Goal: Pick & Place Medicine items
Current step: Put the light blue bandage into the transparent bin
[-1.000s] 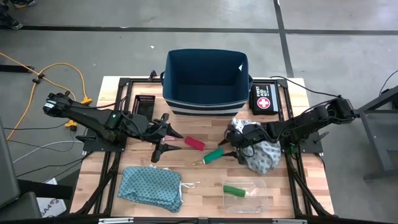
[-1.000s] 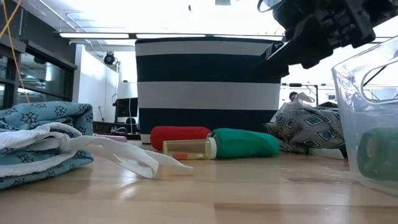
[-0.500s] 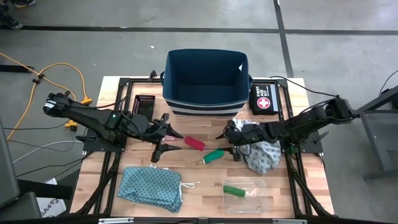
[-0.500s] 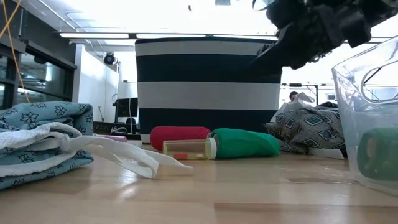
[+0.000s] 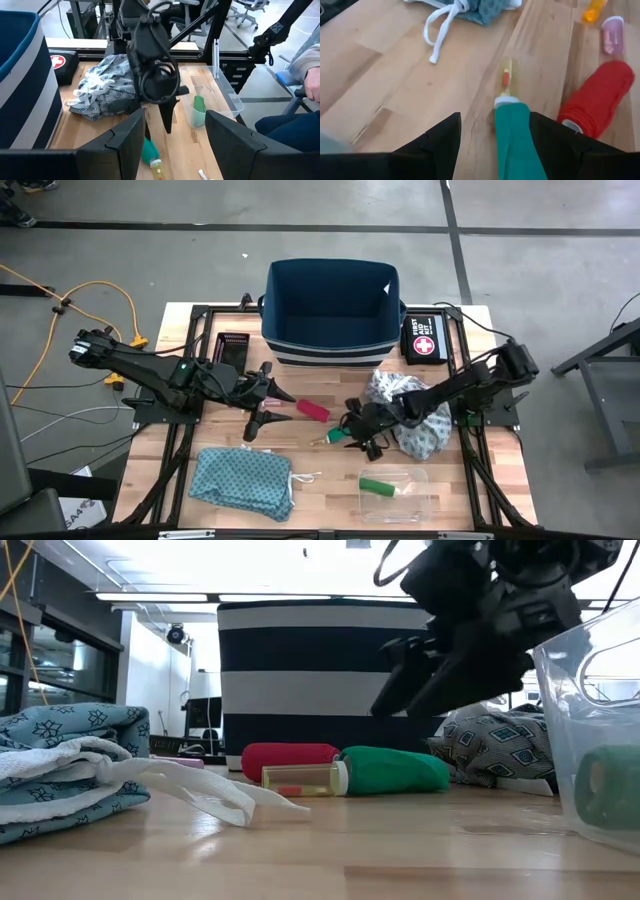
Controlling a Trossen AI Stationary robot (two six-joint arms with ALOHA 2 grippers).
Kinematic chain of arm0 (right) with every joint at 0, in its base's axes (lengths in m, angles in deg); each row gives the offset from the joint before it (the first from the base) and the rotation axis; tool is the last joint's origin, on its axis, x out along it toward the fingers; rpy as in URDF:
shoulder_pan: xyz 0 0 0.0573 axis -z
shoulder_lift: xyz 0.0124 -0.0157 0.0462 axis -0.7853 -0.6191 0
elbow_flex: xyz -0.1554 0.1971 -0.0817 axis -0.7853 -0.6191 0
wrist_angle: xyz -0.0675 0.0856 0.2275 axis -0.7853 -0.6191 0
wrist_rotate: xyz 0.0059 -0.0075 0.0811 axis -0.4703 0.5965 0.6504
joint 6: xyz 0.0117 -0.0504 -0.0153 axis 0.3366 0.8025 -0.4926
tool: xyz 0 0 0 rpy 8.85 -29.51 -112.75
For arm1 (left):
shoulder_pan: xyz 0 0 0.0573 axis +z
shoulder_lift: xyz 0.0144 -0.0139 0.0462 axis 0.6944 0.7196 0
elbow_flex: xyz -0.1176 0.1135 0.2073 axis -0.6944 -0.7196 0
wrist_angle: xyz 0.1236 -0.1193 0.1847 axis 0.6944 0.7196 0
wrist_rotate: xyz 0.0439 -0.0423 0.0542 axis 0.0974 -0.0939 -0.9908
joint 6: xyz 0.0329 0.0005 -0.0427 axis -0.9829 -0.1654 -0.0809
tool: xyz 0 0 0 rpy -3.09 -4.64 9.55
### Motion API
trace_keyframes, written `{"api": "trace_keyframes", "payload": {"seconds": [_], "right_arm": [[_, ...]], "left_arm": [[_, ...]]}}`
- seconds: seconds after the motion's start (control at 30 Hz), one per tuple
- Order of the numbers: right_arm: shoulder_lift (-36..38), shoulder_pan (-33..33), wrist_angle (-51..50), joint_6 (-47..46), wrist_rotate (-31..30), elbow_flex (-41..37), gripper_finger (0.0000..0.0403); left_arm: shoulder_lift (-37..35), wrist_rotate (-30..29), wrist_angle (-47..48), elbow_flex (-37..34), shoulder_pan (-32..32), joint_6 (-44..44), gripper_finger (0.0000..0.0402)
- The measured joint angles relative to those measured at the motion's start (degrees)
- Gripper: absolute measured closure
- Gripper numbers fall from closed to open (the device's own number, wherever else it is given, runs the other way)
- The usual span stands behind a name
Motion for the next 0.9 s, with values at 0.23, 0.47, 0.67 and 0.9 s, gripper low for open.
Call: {"api": "trace_keyframes", "payload": {"seconds": [0.23,0.47,0.67,0.9], "right_arm": [[-2.01,0.37,-1.27,-0.02,-5.18,-0.05,0.0179],[-1.95,0.74,-1.98,-0.23,-5.44,0.02,0.0179],[-1.95,0.74,-3.84,-0.89,-5.75,0.02,0.0179],[-1.95,0.74,-6.90,-2.85,-5.79,0.00,0.0179]], "left_arm": [[0.00,0.00,-0.02,0.00,0.00,0.00,0.0203],[0.00,0.00,0.02,0.00,0.00,0.02,0.0203],[0.00,0.00,0.02,0.00,0.01,0.02,0.0203],[0.00,0.00,0.04,0.00,0.00,0.03,0.0203]]}}
